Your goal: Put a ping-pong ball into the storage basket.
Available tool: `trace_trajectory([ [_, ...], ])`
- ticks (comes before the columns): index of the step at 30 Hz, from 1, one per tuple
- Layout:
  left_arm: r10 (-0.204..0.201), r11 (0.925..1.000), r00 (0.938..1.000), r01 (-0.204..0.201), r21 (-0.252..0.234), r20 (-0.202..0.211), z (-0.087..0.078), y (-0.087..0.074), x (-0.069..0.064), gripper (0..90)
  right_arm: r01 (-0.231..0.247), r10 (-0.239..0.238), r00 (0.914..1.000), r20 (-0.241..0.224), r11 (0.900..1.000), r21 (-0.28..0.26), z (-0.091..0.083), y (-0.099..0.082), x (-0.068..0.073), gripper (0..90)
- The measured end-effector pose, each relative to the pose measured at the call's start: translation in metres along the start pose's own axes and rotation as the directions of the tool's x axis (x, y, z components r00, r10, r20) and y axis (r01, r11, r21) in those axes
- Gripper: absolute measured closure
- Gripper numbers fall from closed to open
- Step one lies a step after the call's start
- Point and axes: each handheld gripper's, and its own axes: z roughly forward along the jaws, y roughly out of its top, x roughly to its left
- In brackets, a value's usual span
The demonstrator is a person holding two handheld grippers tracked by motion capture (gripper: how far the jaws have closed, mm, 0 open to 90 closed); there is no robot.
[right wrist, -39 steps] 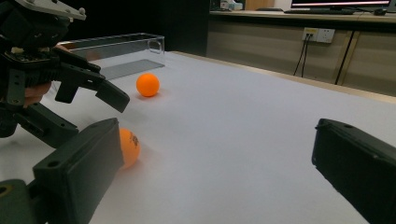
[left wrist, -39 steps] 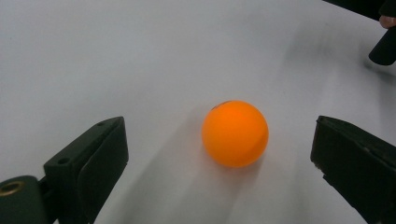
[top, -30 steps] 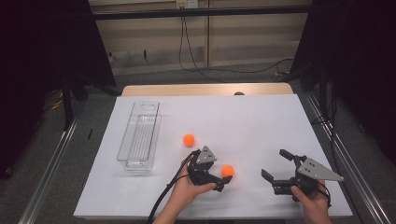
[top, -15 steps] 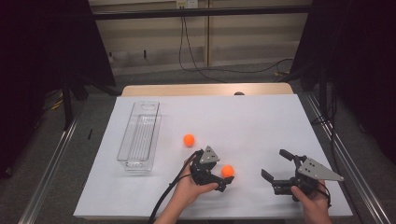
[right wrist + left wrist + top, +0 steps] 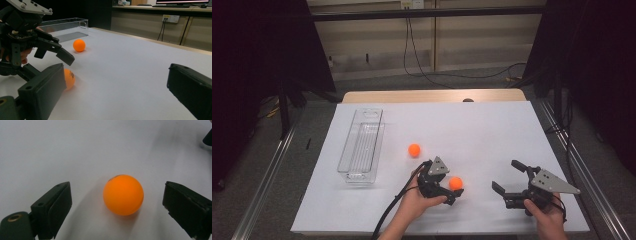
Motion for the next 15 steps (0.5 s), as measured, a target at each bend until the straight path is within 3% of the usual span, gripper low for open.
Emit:
trace_trajectory([
  [15, 0.003, 0.9999, 0.9998, -0.003, 0.012, 0.021, 0.0040, 0.0031, -0.0015, 14.2, -0.001, 0.001, 1.0000, 0.001, 1.0000, -0.001, -0.0004, 0.0001, -0.0003, 1.4],
])
